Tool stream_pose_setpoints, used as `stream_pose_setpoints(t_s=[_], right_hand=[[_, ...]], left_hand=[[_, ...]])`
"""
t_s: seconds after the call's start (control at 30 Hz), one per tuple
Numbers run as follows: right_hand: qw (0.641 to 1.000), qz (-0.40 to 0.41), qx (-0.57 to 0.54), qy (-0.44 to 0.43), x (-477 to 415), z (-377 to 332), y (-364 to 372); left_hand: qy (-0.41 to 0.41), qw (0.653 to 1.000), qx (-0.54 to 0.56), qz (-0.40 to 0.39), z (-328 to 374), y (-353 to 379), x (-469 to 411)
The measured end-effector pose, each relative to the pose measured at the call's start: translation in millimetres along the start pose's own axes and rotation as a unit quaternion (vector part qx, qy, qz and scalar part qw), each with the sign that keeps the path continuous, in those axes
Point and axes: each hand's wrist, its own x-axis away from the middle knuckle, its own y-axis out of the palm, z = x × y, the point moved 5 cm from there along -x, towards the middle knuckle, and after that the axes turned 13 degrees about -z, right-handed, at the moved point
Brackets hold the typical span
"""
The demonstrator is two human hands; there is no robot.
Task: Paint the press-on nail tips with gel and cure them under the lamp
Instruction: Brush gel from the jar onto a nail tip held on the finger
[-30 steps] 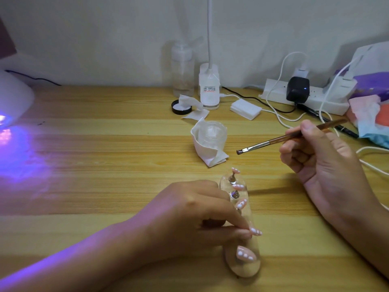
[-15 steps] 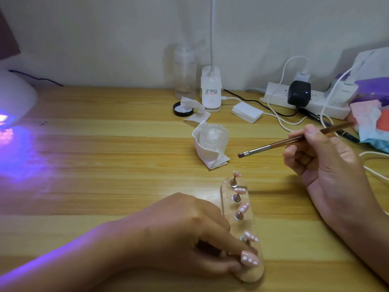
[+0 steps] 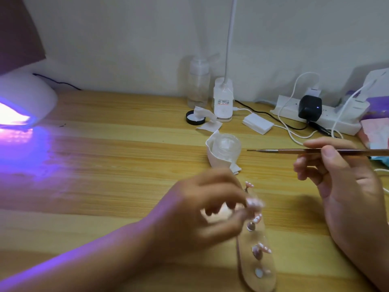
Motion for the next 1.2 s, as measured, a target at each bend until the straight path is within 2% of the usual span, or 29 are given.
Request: stream_pose_setpoints(t_s=[0.07, 0.17, 0.3, 0.43, 0.57, 0.7, 0.83, 0.93, 1.03, 1.2], right_hand=[[1.0, -0.006, 0.024, -0.011, -3, -2, -3], [0.994, -0.035, 0.094, -0.046, -14, -9, -10], [0.976, -0.107, 0.185, -0.053, -33, -16, -1], [0.948, -0.168, 0.262, -0.069, -50, -30, 24], [0.933, -0.195, 0.301, -0.032, -64, -30, 46], [0.911, -0.218, 0.35, 0.006, -70, -22, 63], [0.902, -0.244, 0.353, 0.041, -73, -13, 66], [0.921, -0.219, 0.32, 0.037, -72, -14, 58], [0.947, -0.178, 0.267, -0.007, -66, -19, 39], [0.959, -0.147, 0.236, -0.051, -53, -15, 3]], left_hand=[[-0.085, 0.989, 0.111, 0.051, -19, -9, -2], [-0.176, 0.944, 0.251, 0.123, -44, -16, 0], [-0.25, 0.891, 0.323, 0.199, -62, -19, 4], [-0.298, 0.843, 0.406, 0.19, -72, -12, 2], [-0.257, 0.795, 0.536, 0.124, -69, -8, -7], [-0.258, 0.783, 0.561, 0.077, -67, -7, -9], [-0.257, 0.785, 0.56, 0.069, -68, -6, -9], [-0.255, 0.79, 0.554, 0.067, -69, -6, -9], [-0.252, 0.788, 0.558, 0.067, -68, -5, -9], [-0.253, 0.778, 0.57, 0.076, -69, -5, -9]])
